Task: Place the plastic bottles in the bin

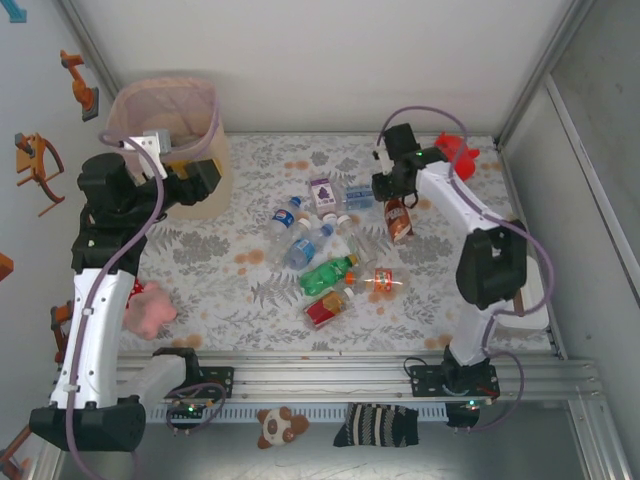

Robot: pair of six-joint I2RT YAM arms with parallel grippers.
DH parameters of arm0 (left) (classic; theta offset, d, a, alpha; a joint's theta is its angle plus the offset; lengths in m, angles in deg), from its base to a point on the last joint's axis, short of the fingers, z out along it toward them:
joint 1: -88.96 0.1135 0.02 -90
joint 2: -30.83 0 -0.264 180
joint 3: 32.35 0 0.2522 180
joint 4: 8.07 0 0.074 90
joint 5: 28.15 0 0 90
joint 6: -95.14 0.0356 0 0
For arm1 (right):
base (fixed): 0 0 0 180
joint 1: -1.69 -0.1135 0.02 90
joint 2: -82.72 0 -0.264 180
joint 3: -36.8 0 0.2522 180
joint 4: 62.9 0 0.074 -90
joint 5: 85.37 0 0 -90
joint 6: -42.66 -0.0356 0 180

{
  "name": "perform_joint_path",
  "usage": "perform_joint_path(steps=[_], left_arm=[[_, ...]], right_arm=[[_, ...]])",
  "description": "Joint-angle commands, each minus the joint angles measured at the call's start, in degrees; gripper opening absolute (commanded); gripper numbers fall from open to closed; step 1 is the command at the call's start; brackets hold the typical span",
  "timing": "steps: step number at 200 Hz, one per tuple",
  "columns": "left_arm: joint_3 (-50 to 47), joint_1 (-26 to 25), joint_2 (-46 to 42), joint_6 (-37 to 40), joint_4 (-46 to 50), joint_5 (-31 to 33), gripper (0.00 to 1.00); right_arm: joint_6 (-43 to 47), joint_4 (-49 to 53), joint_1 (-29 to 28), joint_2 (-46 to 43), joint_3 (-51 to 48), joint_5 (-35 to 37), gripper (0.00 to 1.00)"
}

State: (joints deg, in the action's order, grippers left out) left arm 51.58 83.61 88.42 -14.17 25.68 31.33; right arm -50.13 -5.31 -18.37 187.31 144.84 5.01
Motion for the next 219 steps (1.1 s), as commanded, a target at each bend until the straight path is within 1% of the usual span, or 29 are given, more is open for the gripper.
perform_joint_path(steps=[1, 59, 84, 101, 126, 161, 177, 203, 219], left_arm=[[-0.96, -2.62, -0.77, -1.09, -7.04, -1.74, 0.76], [-0.35, -12.28, 2.44, 0.71, -14.16, -1.56, 0.78], [0.13, -16.78, 4.95, 1.46, -17.59, -2.02, 0.81], [0.85, -20.04, 7.23, 2.36, -19.37, -2.41, 0.81], [2.43, -24.43, 10.52, 3.56, -22.19, -4.46, 0.82], [4.93, -29.57, 14.54, 7.09, -24.00, -7.68, 0.85], [6.63, -31.49, 16.32, 7.44, -24.14, -8.15, 0.86], [10.24, -34.59, 19.86, 7.95, -23.97, -11.81, 0.88], [12.46, -36.49, 21.66, 9.07, -22.92, -12.83, 0.90]], right_arm=[[-2.25, -2.36, 0.28, -5.65, -1.91, -5.18, 0.31], [-5.98, -9.28, 0.19, -17.85, -4.86, -14.92, 0.29], [-8.44, -15.12, 0.16, -23.00, -7.81, -18.23, 0.26], [-10.23, -21.07, 0.07, -26.62, -10.79, -21.34, 0.26], [-12.88, -28.89, -0.15, -30.97, -13.79, -25.65, 0.25], [-15.76, -35.47, -0.52, -34.93, -14.87, -30.81, 0.25], [-16.84, -38.81, -0.83, -36.61, -15.45, -33.08, 0.25], [-18.21, -45.45, -1.19, -38.97, -17.46, -36.15, 0.25], [-18.93, -48.62, -1.44, -39.86, -18.20, -37.53, 0.25]])
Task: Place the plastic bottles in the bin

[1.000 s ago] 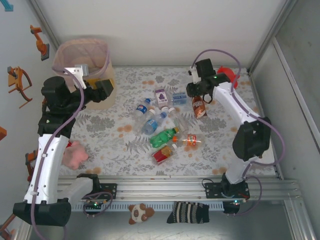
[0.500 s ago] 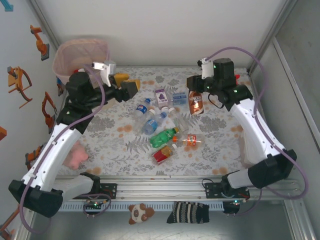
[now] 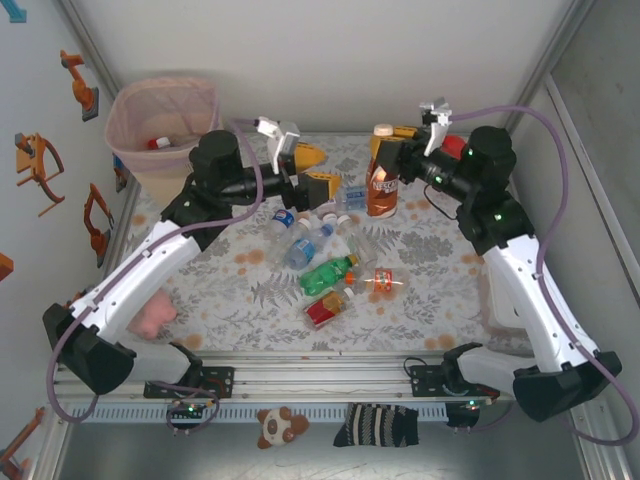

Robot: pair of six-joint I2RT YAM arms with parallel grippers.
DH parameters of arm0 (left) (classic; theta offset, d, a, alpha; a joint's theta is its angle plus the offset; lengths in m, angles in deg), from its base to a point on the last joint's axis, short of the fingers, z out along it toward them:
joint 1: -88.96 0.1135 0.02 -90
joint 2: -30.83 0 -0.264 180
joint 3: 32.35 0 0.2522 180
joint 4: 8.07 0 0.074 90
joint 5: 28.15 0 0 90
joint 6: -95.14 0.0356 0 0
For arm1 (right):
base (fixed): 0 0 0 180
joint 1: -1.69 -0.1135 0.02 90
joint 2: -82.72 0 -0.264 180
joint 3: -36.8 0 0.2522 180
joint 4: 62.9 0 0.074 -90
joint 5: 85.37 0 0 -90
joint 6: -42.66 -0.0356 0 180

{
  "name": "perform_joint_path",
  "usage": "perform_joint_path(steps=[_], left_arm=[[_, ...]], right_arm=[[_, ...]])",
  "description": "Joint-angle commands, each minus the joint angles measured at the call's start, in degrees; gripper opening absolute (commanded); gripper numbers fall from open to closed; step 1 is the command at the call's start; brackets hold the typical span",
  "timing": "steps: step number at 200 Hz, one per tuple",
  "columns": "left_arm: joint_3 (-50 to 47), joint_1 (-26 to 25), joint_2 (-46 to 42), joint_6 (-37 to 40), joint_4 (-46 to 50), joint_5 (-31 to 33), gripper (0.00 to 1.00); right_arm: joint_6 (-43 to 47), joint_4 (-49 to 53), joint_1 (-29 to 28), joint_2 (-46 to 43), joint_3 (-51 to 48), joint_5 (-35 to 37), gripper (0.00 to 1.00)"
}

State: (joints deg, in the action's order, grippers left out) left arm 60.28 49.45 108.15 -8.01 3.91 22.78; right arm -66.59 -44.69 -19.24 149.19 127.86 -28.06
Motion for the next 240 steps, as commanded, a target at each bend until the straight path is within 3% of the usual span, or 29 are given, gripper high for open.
perform_joint_path(steps=[1, 32, 79, 151, 240], left_arm=[[3.97, -2.46, 1.98, 3.02, -1.09, -4.36, 0.90], [8.46, -5.67, 4.90, 6.06, 2.99, -5.09, 0.91], [14.76, -10.03, 8.76, 12.46, 12.10, -1.33, 0.90], [14.63, -11.21, 9.88, 12.63, 10.87, 2.28, 0.82], [14.12, -11.73, 10.27, 11.80, 7.72, -0.06, 0.69]], right_arm=[[-2.55, -9.30, -0.59, -1.81, -1.20, -4.52, 0.25], [-3.09, -12.34, -1.53, -2.75, -0.86, -5.97, 0.23], [-3.52, -12.79, -2.54, -3.26, 1.27, -6.05, 0.23], [-4.26, -15.77, -3.39, -5.96, 1.45, -5.59, 0.23], [-4.84, -16.40, -3.61, -7.11, 0.66, -3.99, 0.23]])
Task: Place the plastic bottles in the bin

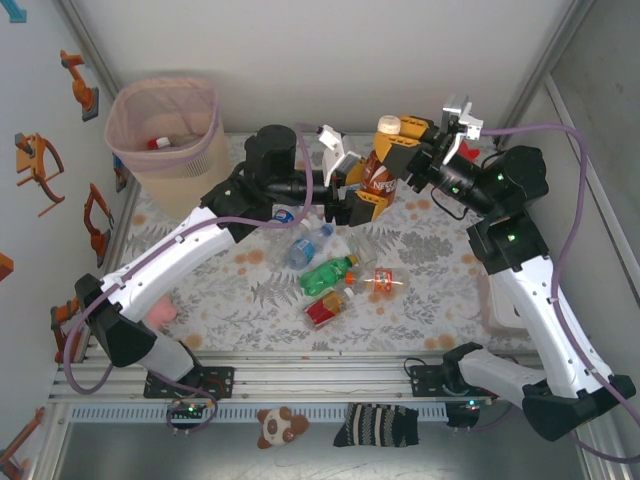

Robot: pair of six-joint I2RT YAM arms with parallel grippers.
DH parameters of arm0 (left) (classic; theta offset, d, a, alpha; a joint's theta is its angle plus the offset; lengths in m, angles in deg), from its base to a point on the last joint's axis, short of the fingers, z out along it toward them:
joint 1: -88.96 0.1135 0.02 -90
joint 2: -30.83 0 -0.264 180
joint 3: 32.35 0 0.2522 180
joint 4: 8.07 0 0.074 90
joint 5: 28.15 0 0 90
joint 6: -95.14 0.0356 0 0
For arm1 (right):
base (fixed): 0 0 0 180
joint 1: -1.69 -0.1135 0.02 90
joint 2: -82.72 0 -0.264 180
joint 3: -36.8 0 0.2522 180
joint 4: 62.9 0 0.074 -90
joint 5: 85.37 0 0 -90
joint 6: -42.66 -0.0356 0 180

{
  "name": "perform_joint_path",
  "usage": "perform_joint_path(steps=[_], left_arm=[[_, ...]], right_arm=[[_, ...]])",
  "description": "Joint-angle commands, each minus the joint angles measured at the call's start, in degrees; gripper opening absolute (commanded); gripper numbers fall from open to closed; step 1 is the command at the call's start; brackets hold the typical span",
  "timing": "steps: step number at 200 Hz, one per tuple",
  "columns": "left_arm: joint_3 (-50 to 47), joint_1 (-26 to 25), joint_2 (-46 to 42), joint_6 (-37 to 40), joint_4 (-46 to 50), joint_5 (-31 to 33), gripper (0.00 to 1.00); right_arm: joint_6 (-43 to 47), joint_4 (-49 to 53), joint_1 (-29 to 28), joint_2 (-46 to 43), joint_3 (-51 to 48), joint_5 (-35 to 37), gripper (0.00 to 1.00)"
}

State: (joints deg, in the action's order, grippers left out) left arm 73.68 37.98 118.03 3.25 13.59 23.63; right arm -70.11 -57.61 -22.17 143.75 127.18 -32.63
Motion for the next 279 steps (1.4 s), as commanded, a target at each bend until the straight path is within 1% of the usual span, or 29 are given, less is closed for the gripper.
perform_joint_path(steps=[1, 20, 43, 59, 72, 83, 102, 114, 141, 153, 171, 186, 197, 215, 233, 238, 250, 262, 279], left_arm=[[0.72, -0.26, 0.41, 0.54, -1.99, -0.91, 0.69], [0.49, -0.34, 0.21, 0.50, -2.06, -0.94, 0.65], [0.00, -0.30, -0.46, 0.86, -2.11, -0.42, 0.63], [-0.51, -0.26, -1.11, 1.05, -2.02, 0.63, 0.62], [-0.77, -0.26, -1.54, 1.26, -1.85, 1.65, 0.62], [-0.75, -0.09, -1.82, 1.56, -1.14, 2.54, 0.62], [-0.89, 0.28, -2.29, 1.89, -0.12, 4.06, 0.62], [-0.95, 0.82, -2.71, 1.96, 0.49, 5.06, 0.61], [-0.92, 2.47, -3.69, 1.76, 2.42, 7.96, 0.61], [-0.71, 3.59, -3.91, 0.81, 3.32, 10.51, 0.60], [0.10, 6.07, -3.96, -2.18, 5.28, 14.96, 0.57], [-0.20, 8.39, -4.48, -5.43, 5.65, 18.30, 0.57], [-0.30, 10.39, -4.86, -7.81, 6.01, 20.40, 0.56], [-0.14, 14.21, -5.35, -11.50, 7.01, 23.22, 0.51], [-0.03, 19.33, -5.75, -16.68, 7.78, 25.09, 0.50], [0.05, 20.71, -5.76, -17.91, 8.24, 25.96, 0.48], [0.90, 23.45, -5.73, -19.74, 9.58, 28.58, 0.45], [1.80, 25.76, -5.72, -21.27, 10.75, 31.29, 0.44], [2.68, 29.50, -5.36, -24.29, 11.08, 33.23, 0.42]], right_arm=[[-1.32, -3.49, -0.67, -1.73, 1.34, 0.59, 0.23], [-1.01, -3.06, -0.75, -1.95, 1.16, 1.06, 0.24], [-0.31, -1.97, -0.75, -2.19, 1.09, 1.63, 0.29], [0.21, -1.10, -0.78, -2.59, 0.98, 2.30, 0.37], [0.82, -0.03, -0.84, -2.77, 0.99, 2.82, 0.47], [1.34, 0.97, -0.79, -3.10, 1.07, 3.30, 0.58], [2.25, 2.92, -0.78, -3.62, 1.16, 4.84, 0.67], [2.84, 3.76, -0.76, -4.22, 1.08, 5.71, 0.71], [4.20, 5.49, -0.81, -5.39, 0.83, 7.48, 0.72], [4.76, 6.28, -0.80, -5.94, 0.82, 8.22, 0.72], [5.41, 7.43, -0.79, -6.28, 0.72, 9.07, 0.72], [5.58, 8.05, -0.77, -6.37, 0.64, 9.48, 0.71], [5.58, 8.29, -0.80, -6.36, 0.55, 9.74, 0.71], [5.30, 8.38, -0.81, -6.36, 0.37, 10.00, 0.71], [5.33, 8.47, -0.77, -6.37, 0.37, 10.10, 0.71], [5.34, 8.47, -0.76, -6.37, 0.37, 10.14, 0.71], [5.45, 8.72, -0.80, -6.45, 0.37, 10.27, 0.71], [5.72, 8.95, -0.78, -6.53, 0.39, 10.45, 0.71], [5.89, 9.25, -0.84, -6.58, 0.30, 10.88, 0.71]])
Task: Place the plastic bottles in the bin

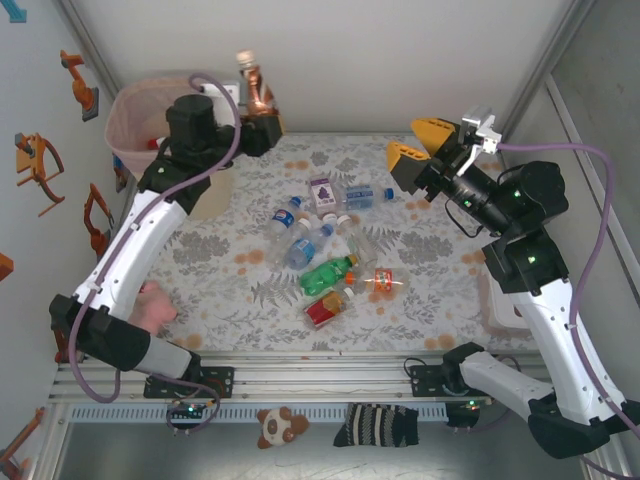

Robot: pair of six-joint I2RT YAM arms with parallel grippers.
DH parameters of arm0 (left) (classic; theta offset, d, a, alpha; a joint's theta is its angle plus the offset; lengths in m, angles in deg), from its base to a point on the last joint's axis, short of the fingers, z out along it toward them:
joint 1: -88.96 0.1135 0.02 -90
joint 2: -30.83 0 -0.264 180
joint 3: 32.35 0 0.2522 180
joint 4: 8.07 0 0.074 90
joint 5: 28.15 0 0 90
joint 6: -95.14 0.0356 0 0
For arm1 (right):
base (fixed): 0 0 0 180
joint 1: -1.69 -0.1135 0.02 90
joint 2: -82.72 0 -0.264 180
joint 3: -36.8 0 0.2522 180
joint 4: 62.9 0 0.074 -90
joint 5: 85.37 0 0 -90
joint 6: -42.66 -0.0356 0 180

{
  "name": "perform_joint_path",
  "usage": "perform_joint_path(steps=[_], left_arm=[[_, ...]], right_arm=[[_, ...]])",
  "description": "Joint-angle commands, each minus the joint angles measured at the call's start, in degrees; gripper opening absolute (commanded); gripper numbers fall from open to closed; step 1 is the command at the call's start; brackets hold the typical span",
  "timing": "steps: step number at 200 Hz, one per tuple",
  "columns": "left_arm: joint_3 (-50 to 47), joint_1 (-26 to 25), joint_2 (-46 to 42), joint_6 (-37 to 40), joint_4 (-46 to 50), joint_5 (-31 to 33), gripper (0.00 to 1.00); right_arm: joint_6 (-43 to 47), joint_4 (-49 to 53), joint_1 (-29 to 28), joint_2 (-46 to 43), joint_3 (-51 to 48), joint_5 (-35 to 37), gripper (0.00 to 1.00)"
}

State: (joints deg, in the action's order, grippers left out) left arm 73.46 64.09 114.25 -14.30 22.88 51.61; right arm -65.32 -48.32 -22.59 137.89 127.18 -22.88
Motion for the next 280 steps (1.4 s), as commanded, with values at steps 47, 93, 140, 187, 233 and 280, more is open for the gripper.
perform_joint_path(steps=[47, 93, 140, 187, 233, 280], left_arm=[[6.40, 8.79, -0.10, -17.27, 5.13, 17.02, 0.39], [15.73, 10.98, 4.81, -29.18, 17.82, 29.13, 0.33], [24.24, 14.19, 11.92, -40.98, 26.44, 30.13, 0.26], [40.69, 16.22, 23.64, -52.90, 41.25, 33.49, 0.24], [52.31, 17.30, 33.56, -63.44, 51.47, 34.60, 0.23], [52.26, 18.92, 37.01, -70.16, 53.47, 32.76, 0.22]], right_arm=[[1.54, 0.64, -0.34, -0.91, -0.05, 1.74, 0.70], [1.95, 1.38, -0.34, -1.10, -0.15, 1.93, 0.70], [2.23, 1.77, -0.41, -1.21, -0.33, 1.93, 0.70], [3.19, 2.41, -0.39, -1.86, -1.11, 2.35, 0.70], [5.23, 3.43, -0.39, -2.44, -1.80, 2.97, 0.70], [7.49, 4.88, -0.37, -2.38, -1.65, 2.73, 0.70]])
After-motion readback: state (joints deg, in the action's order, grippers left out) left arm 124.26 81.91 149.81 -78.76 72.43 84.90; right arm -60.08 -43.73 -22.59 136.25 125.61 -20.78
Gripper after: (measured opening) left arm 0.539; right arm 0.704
